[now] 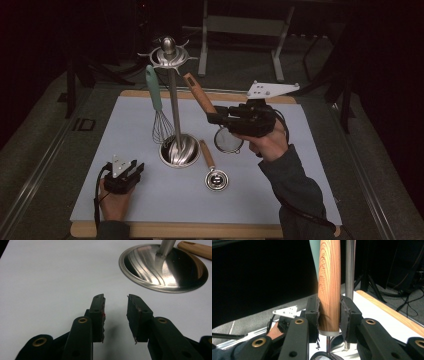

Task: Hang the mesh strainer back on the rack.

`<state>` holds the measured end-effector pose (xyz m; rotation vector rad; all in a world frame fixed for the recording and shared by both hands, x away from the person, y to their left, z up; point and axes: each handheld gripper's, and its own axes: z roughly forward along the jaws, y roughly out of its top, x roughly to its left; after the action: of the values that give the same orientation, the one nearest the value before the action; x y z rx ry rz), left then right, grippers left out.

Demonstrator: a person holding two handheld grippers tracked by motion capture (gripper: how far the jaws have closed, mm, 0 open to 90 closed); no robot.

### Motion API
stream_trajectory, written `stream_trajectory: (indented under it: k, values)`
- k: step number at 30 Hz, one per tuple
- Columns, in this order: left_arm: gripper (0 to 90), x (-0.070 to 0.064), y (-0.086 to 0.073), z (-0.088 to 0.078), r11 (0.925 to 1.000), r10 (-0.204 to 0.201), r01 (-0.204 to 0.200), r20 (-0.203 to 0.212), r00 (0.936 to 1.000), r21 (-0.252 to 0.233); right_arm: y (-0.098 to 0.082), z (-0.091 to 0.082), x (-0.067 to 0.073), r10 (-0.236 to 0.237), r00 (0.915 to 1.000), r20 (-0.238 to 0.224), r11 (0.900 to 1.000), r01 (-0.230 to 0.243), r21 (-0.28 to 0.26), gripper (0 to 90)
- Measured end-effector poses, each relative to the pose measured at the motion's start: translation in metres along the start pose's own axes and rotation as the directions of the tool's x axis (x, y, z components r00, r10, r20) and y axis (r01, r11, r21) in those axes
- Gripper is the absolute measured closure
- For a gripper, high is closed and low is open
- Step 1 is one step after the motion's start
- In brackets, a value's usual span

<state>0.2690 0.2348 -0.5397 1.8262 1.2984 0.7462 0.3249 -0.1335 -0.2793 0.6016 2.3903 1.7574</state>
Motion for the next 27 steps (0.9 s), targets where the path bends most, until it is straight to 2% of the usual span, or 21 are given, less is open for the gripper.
stream_trajectory:
  k: [6, 17, 27]
  values:
    - [67.1, 0.000, 0.000, 0.000, 1.0000, 0.001, -0.001, 0.000, 1.0000, 0.001, 0.005, 0.001, 0.004, -0.011, 0.9999, -0.012, 1.000, 0.011, -0.024, 71.1]
    - [67.1, 0.000, 0.000, 0.000, 1.0000, 0.000, 0.000, 0.002, 1.0000, 0.001, 0.002, 0.022, -0.001, -0.003, 0.9992, -0.041, 0.999, 0.001, -0.049, 71.0]
    - [67.1, 0.000, 0.000, 0.000, 1.0000, 0.001, -0.001, 0.000, 1.0000, 0.003, 0.003, 0.025, 0.001, -0.015, 0.9986, -0.050, 0.997, 0.011, -0.070, 71.1]
